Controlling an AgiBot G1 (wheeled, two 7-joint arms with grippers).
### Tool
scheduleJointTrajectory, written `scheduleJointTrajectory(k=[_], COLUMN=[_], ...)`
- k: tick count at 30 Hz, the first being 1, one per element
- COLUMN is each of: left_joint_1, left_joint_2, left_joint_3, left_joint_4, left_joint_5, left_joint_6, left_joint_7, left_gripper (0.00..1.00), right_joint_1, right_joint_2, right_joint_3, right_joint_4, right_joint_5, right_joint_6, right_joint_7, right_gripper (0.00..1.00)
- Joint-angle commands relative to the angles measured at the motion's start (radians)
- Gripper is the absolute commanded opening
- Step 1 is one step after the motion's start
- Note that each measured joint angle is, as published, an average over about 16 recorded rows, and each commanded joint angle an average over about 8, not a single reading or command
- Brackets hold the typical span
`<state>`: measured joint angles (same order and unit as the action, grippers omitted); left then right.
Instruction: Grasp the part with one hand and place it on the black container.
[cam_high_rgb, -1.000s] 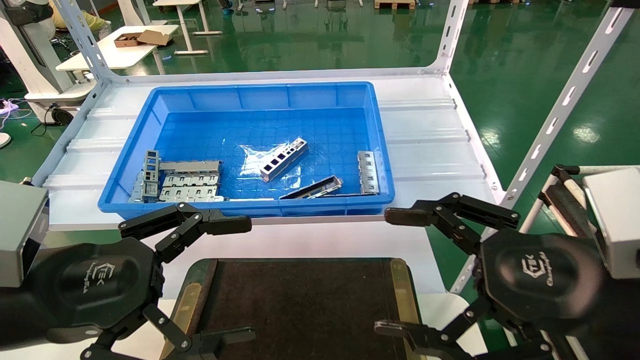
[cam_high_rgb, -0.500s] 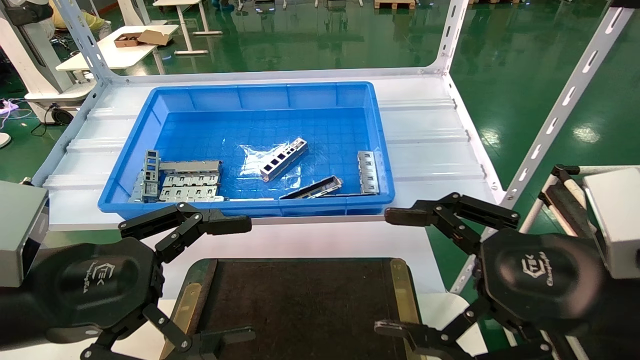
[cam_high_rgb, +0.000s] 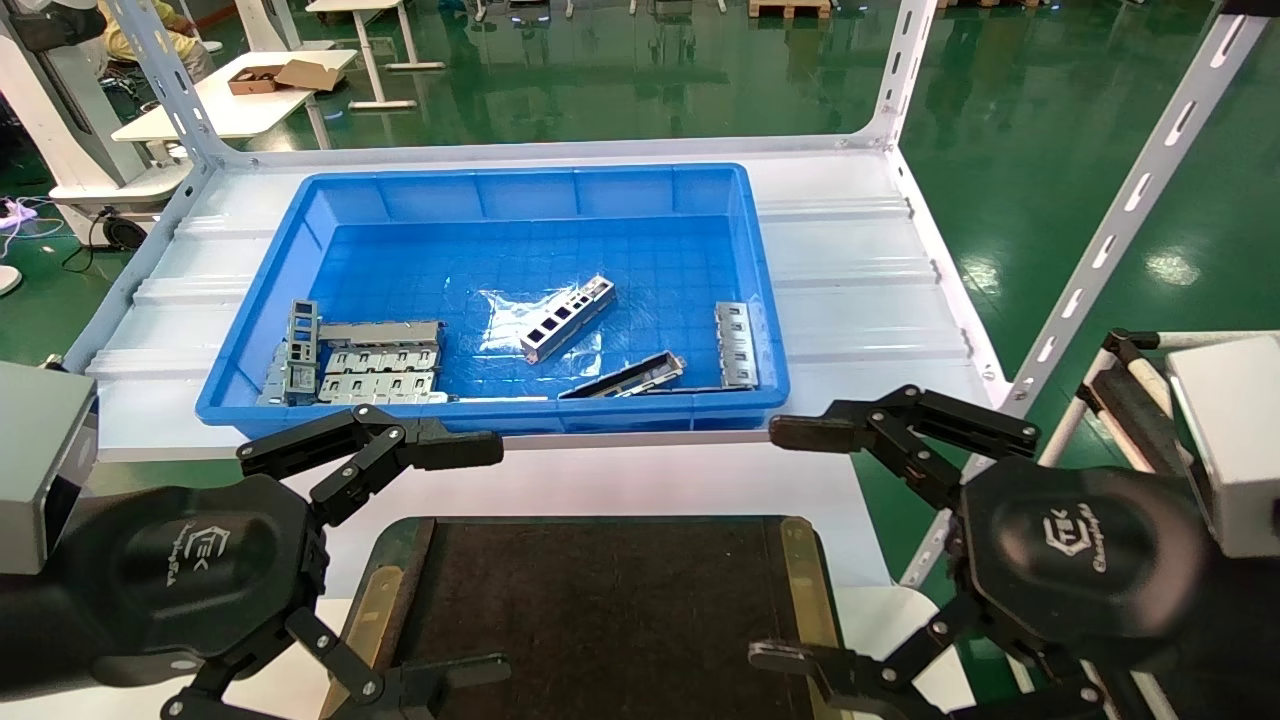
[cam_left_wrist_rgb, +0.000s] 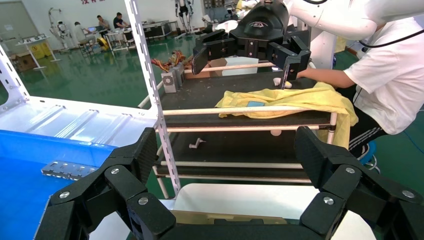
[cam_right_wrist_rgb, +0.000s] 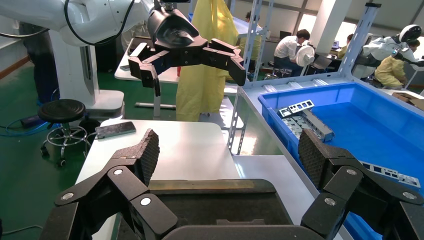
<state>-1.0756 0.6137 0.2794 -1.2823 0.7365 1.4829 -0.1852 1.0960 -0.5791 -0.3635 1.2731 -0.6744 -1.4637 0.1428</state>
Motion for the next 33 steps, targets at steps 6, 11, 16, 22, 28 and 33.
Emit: scheduleJointTrajectory(k=[6,11,16,22,28,33], left_joint_1=[0.001,-0.003,-0.023,-0.081,-0.165,-0.246], left_joint_2=[0.006,0.026,0.067,0.148,0.267,0.384], left_joint_3=[0.000,0.005,0.023,0.063,0.115,0.156], left_joint_4=[-0.007,-0.013,-0.001,0.054,0.180,0.347], left_joint_5=[0.023,0.070,0.140,0.247,0.372,0.465], left_joint_6=[-0.043,-0.119,-0.211,-0.329,-0.458,-0.564], left_joint_7=[0.003,0.005,0.007,0.003,0.015,0.042], left_gripper=[1.00,1.00,1.00,1.00,1.00,1.00], right_joint_1=[0.000,0.000,0.000,0.000,0.000,0.000], right_joint_2=[0.000,0.000,0.000,0.000,0.000,0.000], right_joint_3=[0.000,0.000,0.000,0.000,0.000,-0.001], right_joint_4=[0.000,0.000,0.000,0.000,0.000,0.000], right_joint_5=[0.000,0.000,0.000,0.000,0.000,0.000], right_joint_6=[0.000,0.000,0.000,0.000,0.000,0.000], right_joint_7=[0.000,0.000,0.000,0.000,0.000,0.000], right_gripper=[1.00,1.00,1.00,1.00,1.00,1.00])
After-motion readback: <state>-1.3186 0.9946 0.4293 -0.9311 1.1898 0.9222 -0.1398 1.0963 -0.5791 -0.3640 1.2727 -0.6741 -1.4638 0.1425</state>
